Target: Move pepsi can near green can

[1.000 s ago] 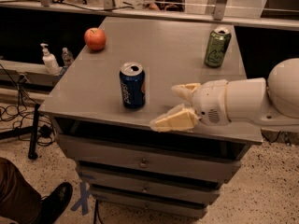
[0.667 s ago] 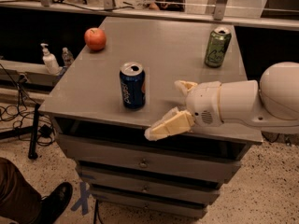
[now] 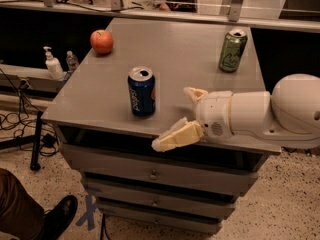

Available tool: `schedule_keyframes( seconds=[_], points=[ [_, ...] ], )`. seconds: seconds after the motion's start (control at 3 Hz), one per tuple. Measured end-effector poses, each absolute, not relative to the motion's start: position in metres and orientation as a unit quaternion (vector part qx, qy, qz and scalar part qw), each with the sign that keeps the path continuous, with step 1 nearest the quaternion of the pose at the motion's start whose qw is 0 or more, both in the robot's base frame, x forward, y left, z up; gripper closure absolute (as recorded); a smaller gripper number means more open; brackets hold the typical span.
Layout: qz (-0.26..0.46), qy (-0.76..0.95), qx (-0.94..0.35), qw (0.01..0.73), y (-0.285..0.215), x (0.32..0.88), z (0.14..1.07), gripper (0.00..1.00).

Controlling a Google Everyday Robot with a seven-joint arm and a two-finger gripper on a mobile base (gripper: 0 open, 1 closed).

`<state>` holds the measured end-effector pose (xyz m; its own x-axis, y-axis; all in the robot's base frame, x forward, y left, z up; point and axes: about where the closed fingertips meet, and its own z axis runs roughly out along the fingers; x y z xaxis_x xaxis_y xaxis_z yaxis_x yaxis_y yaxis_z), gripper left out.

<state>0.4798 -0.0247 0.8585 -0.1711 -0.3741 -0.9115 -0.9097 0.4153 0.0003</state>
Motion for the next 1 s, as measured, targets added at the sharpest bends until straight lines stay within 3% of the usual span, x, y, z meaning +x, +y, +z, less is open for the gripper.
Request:
schedule_keyframes(
  seconds=[1.0],
  points=[
    [0.318,0.67,-0.442,0.504,0.012,0.52,0.842,0.0]
  ],
)
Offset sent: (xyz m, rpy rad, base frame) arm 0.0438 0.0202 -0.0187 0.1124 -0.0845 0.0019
